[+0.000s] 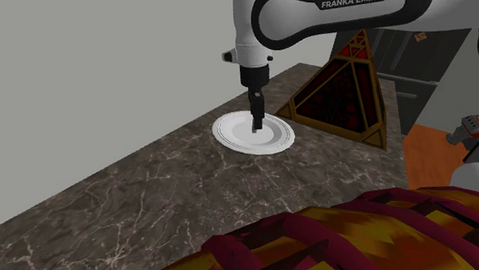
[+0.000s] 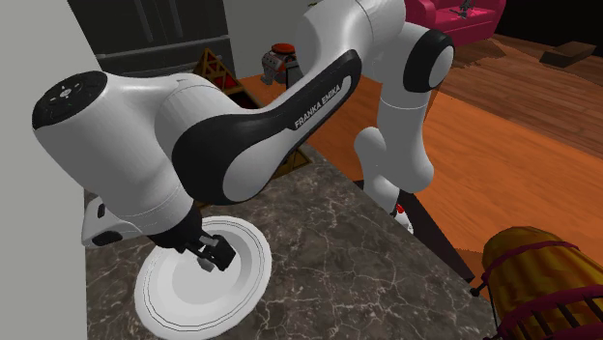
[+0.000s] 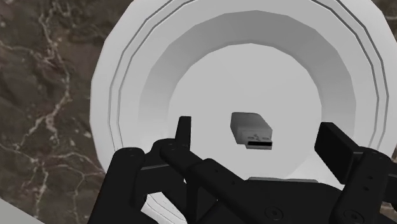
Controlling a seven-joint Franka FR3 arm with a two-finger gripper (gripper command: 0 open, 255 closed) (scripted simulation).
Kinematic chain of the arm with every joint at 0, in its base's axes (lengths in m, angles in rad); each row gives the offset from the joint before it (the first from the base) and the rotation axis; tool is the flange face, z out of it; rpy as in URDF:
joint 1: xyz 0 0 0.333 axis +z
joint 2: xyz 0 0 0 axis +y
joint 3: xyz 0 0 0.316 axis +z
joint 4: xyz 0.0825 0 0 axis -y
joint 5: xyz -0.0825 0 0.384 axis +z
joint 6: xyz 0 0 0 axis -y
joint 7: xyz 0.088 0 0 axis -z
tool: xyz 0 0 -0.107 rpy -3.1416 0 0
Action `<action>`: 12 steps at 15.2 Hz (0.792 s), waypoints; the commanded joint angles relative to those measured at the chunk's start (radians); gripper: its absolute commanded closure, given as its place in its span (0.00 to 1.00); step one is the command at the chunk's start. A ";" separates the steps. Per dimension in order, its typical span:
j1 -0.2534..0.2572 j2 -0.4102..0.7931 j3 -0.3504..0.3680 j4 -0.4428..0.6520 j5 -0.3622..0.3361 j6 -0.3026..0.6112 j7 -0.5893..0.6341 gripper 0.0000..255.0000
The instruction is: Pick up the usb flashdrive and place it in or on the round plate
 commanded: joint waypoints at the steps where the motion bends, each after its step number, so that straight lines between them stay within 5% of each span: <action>1: 0.001 0.007 0.001 0.042 -0.001 -0.035 0.000 0.00; 4: 0.006 0.035 0.004 0.170 -0.004 -0.136 0.001 0.00; 12: 0.006 0.035 0.004 0.170 -0.004 -0.136 0.001 0.00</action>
